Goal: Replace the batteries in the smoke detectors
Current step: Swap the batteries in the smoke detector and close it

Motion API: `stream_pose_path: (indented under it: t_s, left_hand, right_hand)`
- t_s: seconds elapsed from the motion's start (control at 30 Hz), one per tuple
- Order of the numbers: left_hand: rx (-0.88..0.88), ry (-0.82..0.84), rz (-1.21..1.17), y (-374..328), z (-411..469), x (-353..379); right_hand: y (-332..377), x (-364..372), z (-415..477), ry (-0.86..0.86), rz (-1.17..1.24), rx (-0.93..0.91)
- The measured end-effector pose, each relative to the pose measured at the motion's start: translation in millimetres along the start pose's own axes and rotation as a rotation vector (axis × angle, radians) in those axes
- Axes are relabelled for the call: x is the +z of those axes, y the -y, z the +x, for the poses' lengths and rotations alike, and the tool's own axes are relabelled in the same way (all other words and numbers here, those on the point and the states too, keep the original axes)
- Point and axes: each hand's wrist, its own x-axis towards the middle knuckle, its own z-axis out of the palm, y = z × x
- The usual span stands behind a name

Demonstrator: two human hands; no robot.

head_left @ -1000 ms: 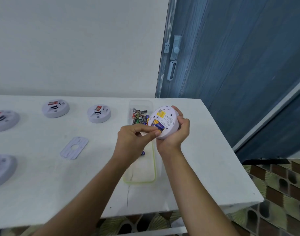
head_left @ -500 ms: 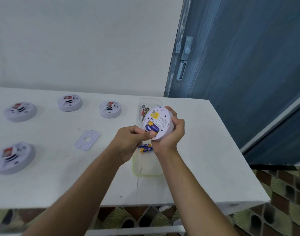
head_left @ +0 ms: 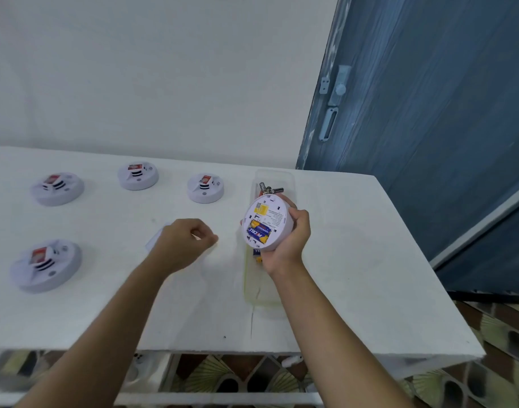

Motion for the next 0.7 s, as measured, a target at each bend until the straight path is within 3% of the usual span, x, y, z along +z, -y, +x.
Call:
stream_pose_path:
  t_s: [0.13, 0.3, 0.7]
  left_hand:
    - [-0.059, -0.172, 0.429, 39.4, 16.6, -0.8]
    - [-0.122, -0.118, 0.587, 58.3, 17.2, 2.2]
    - [0.043, -0.327, 0.281, 53.9, 15.0, -2.7]
  right_hand:
    - [-7.0, 4.3, 1.0, 0.029, 0.008, 0.01]
    - [-15.7, 10.7, 1.8, 0.027, 0.008, 0.033]
    - [-29.0, 15.6, 6.4, 0.023, 0.042, 0.065]
